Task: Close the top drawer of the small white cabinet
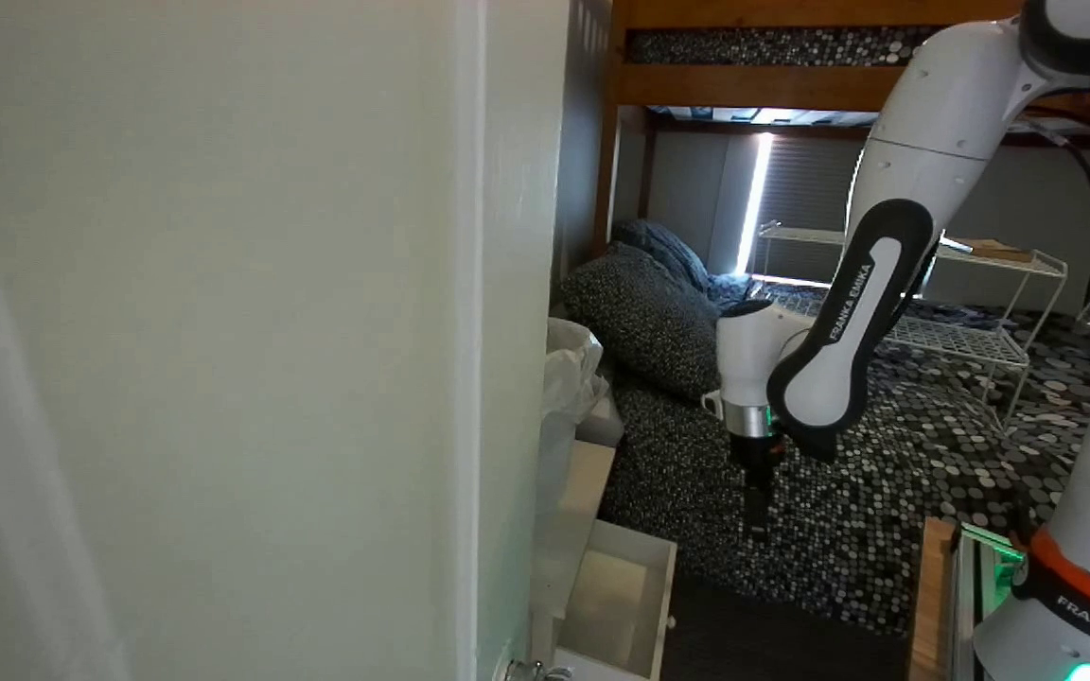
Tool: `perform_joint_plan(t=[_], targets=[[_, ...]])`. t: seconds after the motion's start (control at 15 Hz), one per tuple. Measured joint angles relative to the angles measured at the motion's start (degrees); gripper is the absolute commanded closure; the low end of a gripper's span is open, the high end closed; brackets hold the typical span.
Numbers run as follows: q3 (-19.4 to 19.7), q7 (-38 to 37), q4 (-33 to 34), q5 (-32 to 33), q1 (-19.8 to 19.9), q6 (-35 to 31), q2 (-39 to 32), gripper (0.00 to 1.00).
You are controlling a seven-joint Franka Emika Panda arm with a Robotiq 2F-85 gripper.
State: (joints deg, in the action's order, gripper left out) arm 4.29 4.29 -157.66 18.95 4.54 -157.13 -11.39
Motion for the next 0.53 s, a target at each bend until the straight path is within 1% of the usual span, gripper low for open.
perform_joint_plan(t=[0.2,0.33,0.53], targets=[[1.1,-1.8,0.1,0.2,-1.5,-4.9,-7.3,0.0],[2.5,-2.8,0.3,0.2,-3.2,-8.8,-11.9,0.0],[5.4,-3.2,0.8,-0.2,-6.5,-17.3,-18.4,0.0]])
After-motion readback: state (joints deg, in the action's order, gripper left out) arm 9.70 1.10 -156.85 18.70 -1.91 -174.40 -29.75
